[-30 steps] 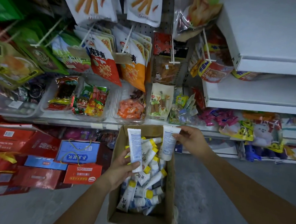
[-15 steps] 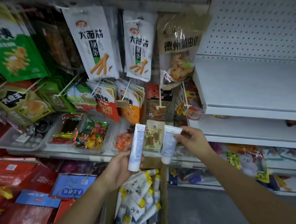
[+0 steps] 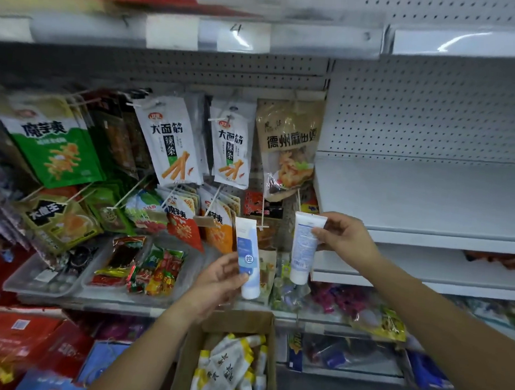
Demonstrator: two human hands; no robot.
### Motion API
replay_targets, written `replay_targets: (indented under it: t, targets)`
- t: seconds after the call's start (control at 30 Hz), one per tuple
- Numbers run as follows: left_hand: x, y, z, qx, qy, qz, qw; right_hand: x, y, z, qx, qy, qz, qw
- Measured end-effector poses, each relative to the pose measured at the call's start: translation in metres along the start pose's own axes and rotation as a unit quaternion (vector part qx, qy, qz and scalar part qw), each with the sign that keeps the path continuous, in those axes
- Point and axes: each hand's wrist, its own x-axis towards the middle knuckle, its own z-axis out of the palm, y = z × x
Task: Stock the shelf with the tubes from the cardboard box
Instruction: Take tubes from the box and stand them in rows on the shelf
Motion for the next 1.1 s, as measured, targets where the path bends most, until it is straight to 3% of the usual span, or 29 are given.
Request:
replay_targets:
  t: [0.3, 0.63, 1.1]
  targets:
    - [0.003, 0.045, 0.025, 0.083, 0.012, 0.092, 0.992, -0.015, -0.039, -0.026, -0.009, 0.032, -0.033, 0.999]
    - [0.022, 0.073, 0.075, 0.104, 0.0, 0.149, 0.983, -0.036, -0.071, -0.073, -0.042, 0.089, -0.035, 0.995]
    - [0.116, 0.093, 0.2, 0.156, 0.064, 0.18, 0.969, 0.022, -0.061, -0.214, -0.007, 0.084, -0.065, 0.994]
